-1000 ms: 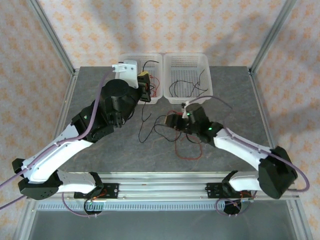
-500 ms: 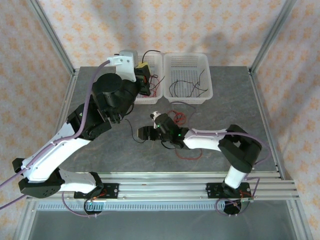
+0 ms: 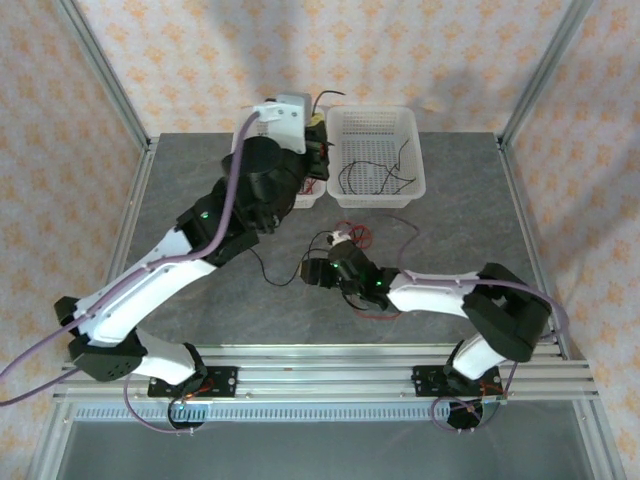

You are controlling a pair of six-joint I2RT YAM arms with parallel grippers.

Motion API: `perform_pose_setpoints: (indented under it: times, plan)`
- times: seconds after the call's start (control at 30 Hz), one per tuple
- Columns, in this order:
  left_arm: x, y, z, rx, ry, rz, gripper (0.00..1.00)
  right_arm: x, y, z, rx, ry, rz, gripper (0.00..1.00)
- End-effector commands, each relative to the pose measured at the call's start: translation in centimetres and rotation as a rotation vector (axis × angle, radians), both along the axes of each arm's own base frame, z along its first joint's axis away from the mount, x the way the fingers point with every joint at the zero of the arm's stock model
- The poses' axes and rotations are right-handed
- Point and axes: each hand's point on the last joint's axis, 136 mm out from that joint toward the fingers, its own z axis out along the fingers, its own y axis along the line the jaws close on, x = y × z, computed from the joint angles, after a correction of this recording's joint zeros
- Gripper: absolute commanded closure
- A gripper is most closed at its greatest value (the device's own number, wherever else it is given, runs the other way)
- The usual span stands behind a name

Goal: Untangle the cables

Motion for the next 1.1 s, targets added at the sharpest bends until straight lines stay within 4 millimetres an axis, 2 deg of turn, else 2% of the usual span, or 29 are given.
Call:
perform_pose_setpoints:
  times: [0.0, 0.17, 0.27, 0.4, 0.43, 0.63, 0.67, 0.9, 1.07]
  plan:
    - [2.1, 0.0, 1.9, -0.042, -0.076, 0.046, 1.0, -0.1, -2.6, 0.4, -0.017, -0.008, -0.087, 0.34]
    - [7.2, -1.0, 0.7, -0.092, -0.081, 0.05, 1.0, -1.0, -5.1, 0.9, -0.031, -0.016, -0.138, 0.34]
    - [9.4, -2.0, -0.1, -0.097, -0.107, 0.047, 1.0, -1.4, -6.2, 1.5, -0.024, -0.023, -0.161, 0.34]
    - [12.0, -3.2, -1.9, -0.085, -0.13, 0.056, 1.0, -1.7, -7.3, 1.7, -0.023, -0.024, -0.186, 0.34]
    - [12.6, -3.5, -2.5, -0.082, -0.133, 0.058, 1.0, -1.8, -7.6, 2.4, -0.004, -0.036, -0.191, 0.34]
    - [15.7, -5.3, -6.0, -0.066, -0.13, 0.055, 1.0, -2.1, -8.5, 2.6, 0.004, -0.032, -0.212, 0.34]
    - [16.8, -6.1, -8.1, -0.048, -0.105, 0.056, 1.0, -2.2, -8.7, 2.5, 0.004, -0.03, -0.214, 0.34]
    - [21.2, -8.2, -14.8, 0.0, -0.006, 0.058, 1.0, -2.6, -9.7, 1.9, -0.002, -0.015, -0.236, 0.34]
    - [24.1, -10.1, -20.7, 0.053, 0.102, 0.037, 1.0, -2.7, -10.8, 1.5, -0.008, 0.003, -0.262, 0.34]
